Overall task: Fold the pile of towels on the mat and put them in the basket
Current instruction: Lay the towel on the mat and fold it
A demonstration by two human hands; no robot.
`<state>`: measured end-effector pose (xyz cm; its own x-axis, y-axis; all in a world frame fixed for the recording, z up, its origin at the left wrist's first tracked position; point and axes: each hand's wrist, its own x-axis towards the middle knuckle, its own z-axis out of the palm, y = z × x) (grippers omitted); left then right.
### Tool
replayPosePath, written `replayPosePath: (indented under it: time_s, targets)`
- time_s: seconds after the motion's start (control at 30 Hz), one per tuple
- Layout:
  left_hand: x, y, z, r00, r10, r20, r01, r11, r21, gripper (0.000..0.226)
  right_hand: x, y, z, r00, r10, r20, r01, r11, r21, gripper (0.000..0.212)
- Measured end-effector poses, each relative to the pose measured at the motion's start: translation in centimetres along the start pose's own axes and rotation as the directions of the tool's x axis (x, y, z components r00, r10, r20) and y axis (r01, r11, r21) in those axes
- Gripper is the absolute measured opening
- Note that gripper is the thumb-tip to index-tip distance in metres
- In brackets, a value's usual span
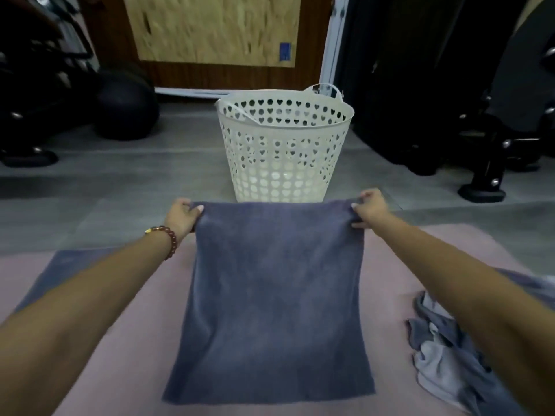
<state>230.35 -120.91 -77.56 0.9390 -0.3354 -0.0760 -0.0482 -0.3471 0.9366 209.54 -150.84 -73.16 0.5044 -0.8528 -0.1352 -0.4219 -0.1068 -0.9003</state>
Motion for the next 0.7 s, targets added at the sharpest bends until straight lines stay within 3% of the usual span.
replayPosePath:
  time_s: [0.03, 0.1, 0.17, 0.23, 0.3, 0.4, 0.53, 0.63, 0.7]
  targets:
    - [1.2, -0.1, 1.2, 1.0, 0.021, -0.023, -0.021, 1.0, -0.008, 0.019, 1.8, 0.6, 1.2, 0.999, -0.03, -0.043, 0.032, 0.999, 0.035, 0.045]
    - [1.4, -1.2, 2.6, 0.998, -0.038, -0.059, 0.041, 0.997, 0.063, 0.055, 2.5, 2.3, 2.8, 0.995, -0.039, -0.089, 0.028, 0.993, -0.115, 0.074]
    - [-0.3, -4.9, 3.9, 0.987, -0.154, -0.039, 0.158, 0.977, 0.142, 0.062, 1.1, 6.4, 4.3, 0.999, 0.033, -0.037, -0.041, 0.969, -0.244, 0.083]
    - [-3.6, -9.6, 4.5, 0.978, -0.208, 0.023, 0.195, 0.948, 0.252, 0.057, -2.1, 11.1, 4.6, 0.983, 0.153, 0.103, -0.115, 0.944, -0.309, 0.079]
    - [-7.1, -13.2, 4.5, 0.962, -0.256, 0.096, 0.206, 0.911, 0.358, 0.048, -5.4, 15.4, 3.9, 0.919, 0.307, 0.247, -0.195, 0.9, -0.39, 0.067]
    - [-12.1, -16.5, 4.1, 0.959, -0.253, 0.13, 0.163, 0.863, 0.477, 0.049, -9.2, 21.8, 2.7, 0.848, 0.413, 0.332, -0.259, 0.87, -0.419, 0.045]
    - [-16.2, -17.3, 3.2, 0.969, -0.233, 0.085, 0.134, 0.778, 0.613, 0.055, -11.7, 25.0, 1.5, 0.933, 0.222, 0.284, -0.093, 0.909, -0.405, 0.028]
    - [-17.2, -16.7, 2.3, 0.962, -0.265, 0.061, 0.186, 0.805, 0.563, 0.041, -12.8, 23.8, 1.0, 0.962, 0.083, 0.259, -0.017, 0.969, -0.247, 0.022]
    - [-17.5, -16.2, 1.7, 0.969, -0.223, 0.101, 0.132, 0.822, 0.554, 0.029, -13.3, 22.7, 0.5, 0.96, -0.011, 0.279, 0.082, 0.967, -0.243, 0.018]
